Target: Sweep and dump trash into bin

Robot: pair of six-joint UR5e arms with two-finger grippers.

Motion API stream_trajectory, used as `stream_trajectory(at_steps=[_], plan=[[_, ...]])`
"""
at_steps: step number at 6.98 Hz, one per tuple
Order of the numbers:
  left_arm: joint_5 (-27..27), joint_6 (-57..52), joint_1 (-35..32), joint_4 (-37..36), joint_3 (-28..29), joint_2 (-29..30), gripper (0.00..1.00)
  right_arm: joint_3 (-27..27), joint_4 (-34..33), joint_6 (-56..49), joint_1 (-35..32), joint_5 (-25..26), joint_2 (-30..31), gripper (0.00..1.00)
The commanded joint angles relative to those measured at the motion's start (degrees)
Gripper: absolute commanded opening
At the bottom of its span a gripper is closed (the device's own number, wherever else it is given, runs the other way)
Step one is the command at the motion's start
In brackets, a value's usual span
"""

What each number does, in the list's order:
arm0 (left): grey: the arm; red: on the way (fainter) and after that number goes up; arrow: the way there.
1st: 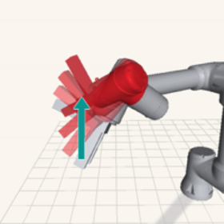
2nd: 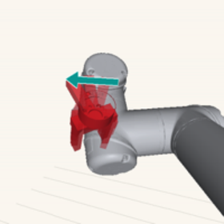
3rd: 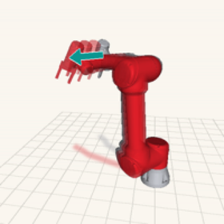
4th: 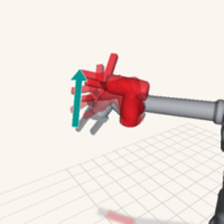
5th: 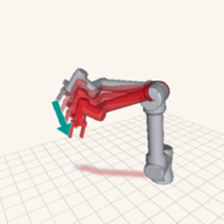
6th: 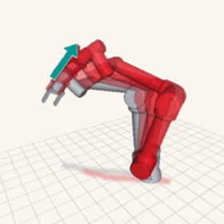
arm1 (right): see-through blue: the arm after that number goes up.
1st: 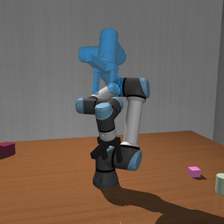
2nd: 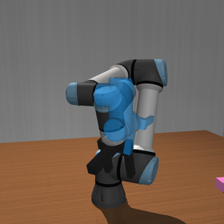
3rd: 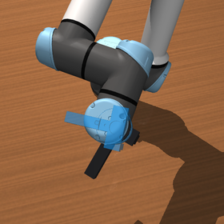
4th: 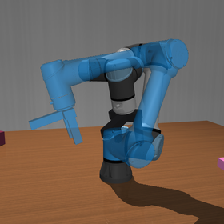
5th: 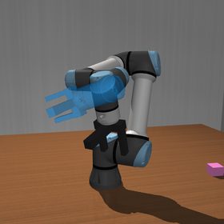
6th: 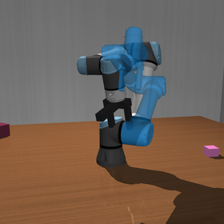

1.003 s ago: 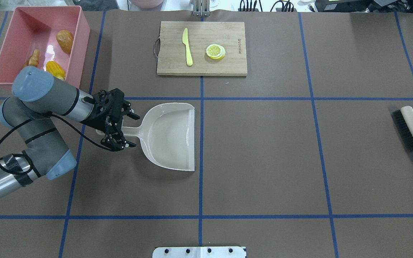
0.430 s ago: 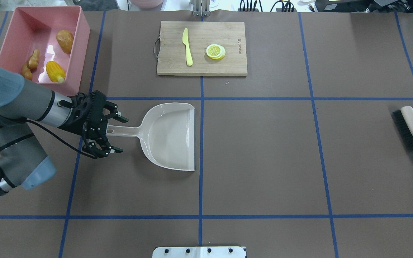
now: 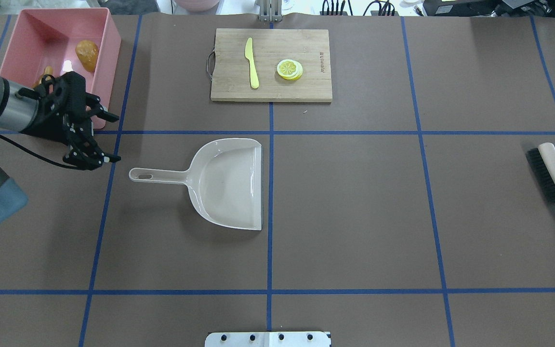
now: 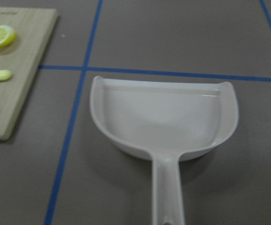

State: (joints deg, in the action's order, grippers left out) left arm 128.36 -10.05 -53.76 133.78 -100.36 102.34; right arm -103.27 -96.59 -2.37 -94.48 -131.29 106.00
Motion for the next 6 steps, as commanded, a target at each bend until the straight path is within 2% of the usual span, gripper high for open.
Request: stream_trajectory(at_steps=[1,2,3,4,5,6], plan=[[-8.97,0.29,-7.47,-4.48,-0.02,-0.38,0.99,-0.09,0.0,-0.09,0.0,-0.11,0.0,1.0],[-10.74,1.07,-9.76,-8.06,-0.1,-0.13,0.99,0.0,0.0,-0.09,0.0,-0.11,-0.09,1.0],[-9.72,5.0,-11.26,-12.54,-0.1,-0.39,0.99,-0.09,0.0,-0.09,0.0,-0.11,-0.35,1.0],[-2.75,10.17,-12.23,-18.41,0.25,-0.91,0.99,0.0,0.0,-0.17,0.0,0.06,-0.35,1.0],[5.42,10.74,-15.55,-25.26,1.12,-3.0,0.99,-0.18,0.0,-0.18,0.0,-0.11,-0.35,1.0],[8.8,10.75,-20.02,-29.33,4.44,-3.29,0.99,-0.09,0.0,-0.26,0.0,-0.02,-0.35,1.0]])
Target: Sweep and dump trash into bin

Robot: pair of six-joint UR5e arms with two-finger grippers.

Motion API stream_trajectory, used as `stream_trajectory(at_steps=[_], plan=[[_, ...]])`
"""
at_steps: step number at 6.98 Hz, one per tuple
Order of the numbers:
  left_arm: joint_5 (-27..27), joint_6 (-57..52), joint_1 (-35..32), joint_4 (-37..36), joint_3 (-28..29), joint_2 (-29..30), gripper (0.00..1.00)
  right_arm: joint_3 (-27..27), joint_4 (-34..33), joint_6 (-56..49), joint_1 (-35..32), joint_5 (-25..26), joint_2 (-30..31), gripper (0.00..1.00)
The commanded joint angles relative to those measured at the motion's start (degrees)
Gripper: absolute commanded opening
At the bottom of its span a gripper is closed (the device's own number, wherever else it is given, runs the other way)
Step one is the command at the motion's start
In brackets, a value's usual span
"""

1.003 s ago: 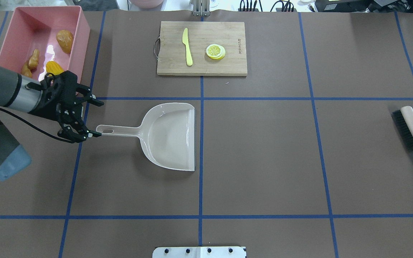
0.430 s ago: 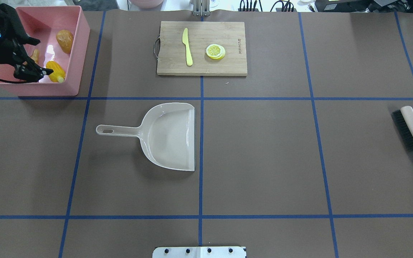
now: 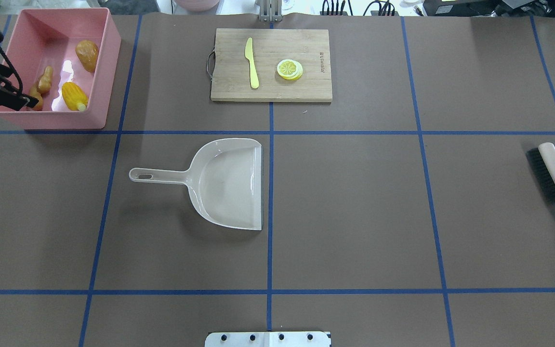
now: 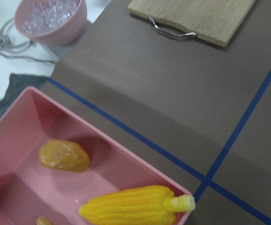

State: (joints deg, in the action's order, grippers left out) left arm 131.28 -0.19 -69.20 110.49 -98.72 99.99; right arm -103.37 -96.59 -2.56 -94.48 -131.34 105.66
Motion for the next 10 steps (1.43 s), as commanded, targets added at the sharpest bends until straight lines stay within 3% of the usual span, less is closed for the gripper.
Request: stream_trajectory(at_steps=[1,3,4,6,8,9,10], plan=[[6.96,0.9,-7.06,-6.08,5.61,-2.51,0.99,-0.16,0.09,-0.25,0.0,-0.06,-0.1,1.0],[8.01,0.9,-12.16,-6.25,6.95,-10.04,0.99,0.1,0.0,-0.25,0.0,0.11,0.07,1.0],[12.81,0.98,-13.92,-6.08,6.52,-14.26,0.99,-0.16,0.09,-0.25,0.0,-0.23,0.07,1.0],[14.0,0.99,-18.49,-9.39,6.0,-15.44,0.99,-0.51,0.0,-0.25,0.0,-0.5,-0.01,1.0],[10.86,-0.94,-19.21,-10.39,5.29,-17.11,0.99,-0.69,0.0,-0.25,0.0,-0.76,0.07,1.0],[4.57,-0.6,-19.74,-10.65,5.11,-17.46,0.99,-0.78,0.0,-0.25,0.0,-1.03,0.07,1.0],[4.33,-0.95,-19.91,-12.39,5.81,-17.64,0.99,-0.69,-0.09,-0.25,0.0,-1.11,0.07,1.0]])
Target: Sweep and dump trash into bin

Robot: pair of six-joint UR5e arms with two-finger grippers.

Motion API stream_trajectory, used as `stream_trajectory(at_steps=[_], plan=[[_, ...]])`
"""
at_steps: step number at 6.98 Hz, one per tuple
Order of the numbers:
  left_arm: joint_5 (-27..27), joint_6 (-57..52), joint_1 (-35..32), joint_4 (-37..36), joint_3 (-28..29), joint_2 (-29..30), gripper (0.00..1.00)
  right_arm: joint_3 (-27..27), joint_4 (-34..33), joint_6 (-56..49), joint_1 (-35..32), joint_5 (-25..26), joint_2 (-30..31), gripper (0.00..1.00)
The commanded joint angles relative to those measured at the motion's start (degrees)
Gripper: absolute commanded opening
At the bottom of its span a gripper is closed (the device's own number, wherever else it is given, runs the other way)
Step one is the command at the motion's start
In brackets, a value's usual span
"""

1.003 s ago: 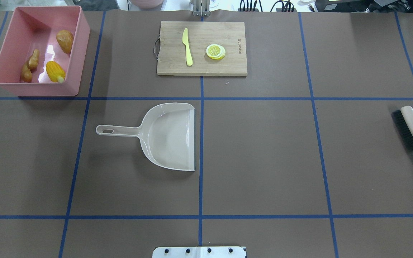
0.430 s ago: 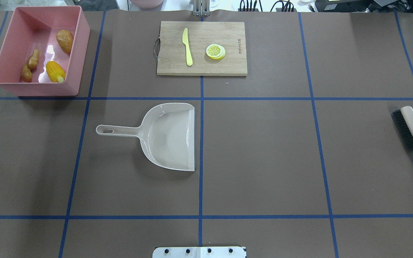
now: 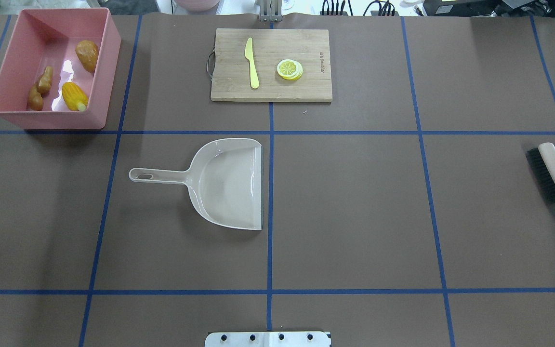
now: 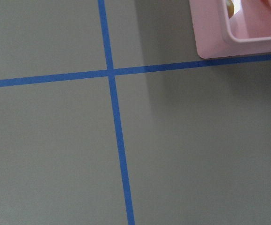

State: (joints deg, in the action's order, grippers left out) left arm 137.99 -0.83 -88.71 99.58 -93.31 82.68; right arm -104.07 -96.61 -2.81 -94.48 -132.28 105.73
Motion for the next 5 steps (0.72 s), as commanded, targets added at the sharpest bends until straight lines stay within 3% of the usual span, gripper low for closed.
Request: stream_trajectory(at_steps=[1,3,5], plan=[[-2.46,-0.31,-0.67,-6.54,0.15,0.28,0.99,0.0,-0.16,0.0,0.0,-0.17,0.0,1.0],[-2.55,-0.58,-0.67,-12.89,-2.92,0.28,0.99,0.36,0.02,0.0,0.0,-0.09,0.09,1.0],[-2.11,-0.14,-0.59,-12.83,-2.93,0.98,0.99,0.0,0.11,-0.09,0.0,-0.09,0.09,1.0]])
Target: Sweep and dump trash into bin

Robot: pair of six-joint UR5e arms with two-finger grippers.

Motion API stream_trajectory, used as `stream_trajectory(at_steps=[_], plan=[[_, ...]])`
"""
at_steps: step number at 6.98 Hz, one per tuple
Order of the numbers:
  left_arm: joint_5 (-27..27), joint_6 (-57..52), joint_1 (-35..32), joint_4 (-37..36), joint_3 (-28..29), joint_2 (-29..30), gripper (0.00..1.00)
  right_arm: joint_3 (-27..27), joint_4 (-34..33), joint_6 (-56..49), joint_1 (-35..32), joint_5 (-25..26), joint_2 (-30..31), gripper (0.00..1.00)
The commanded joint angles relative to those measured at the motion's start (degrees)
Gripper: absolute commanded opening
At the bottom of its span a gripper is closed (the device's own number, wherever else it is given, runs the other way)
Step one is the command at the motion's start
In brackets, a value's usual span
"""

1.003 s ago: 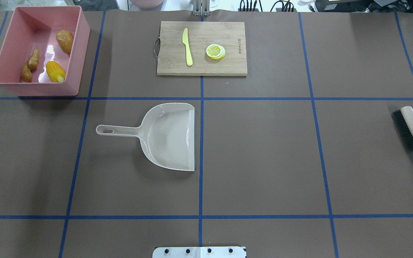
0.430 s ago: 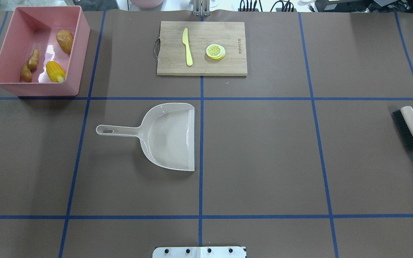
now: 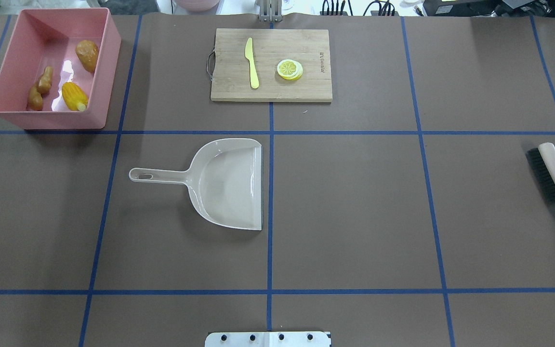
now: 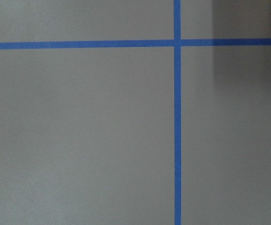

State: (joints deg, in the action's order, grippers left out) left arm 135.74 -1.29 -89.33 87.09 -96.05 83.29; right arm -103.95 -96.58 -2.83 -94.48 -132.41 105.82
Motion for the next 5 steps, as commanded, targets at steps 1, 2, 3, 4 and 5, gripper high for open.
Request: stream_trajectory(at_steps=[1,2,3,4,5], plan=[[-0.12,0.32,0.12,-0.26,0.77,0.9,0.99,-0.02,-0.01,-0.07,0.0,0.04,0.0,1.0],[0.05,-0.03,0.12,-0.17,1.47,0.82,0.99,-0.02,0.08,-0.07,0.0,0.04,-0.09,1.0],[-0.04,-0.12,0.12,-0.08,1.31,1.34,0.99,-0.02,0.08,-0.07,0.0,0.04,-0.09,1.0],[-0.04,0.14,0.12,0.18,1.22,1.61,0.99,0.24,0.08,-0.07,0.0,0.04,-0.09,1.0],[-0.13,0.14,0.12,0.09,1.13,1.7,0.99,0.24,0.08,-0.07,0.0,0.04,-0.09,1.0]])
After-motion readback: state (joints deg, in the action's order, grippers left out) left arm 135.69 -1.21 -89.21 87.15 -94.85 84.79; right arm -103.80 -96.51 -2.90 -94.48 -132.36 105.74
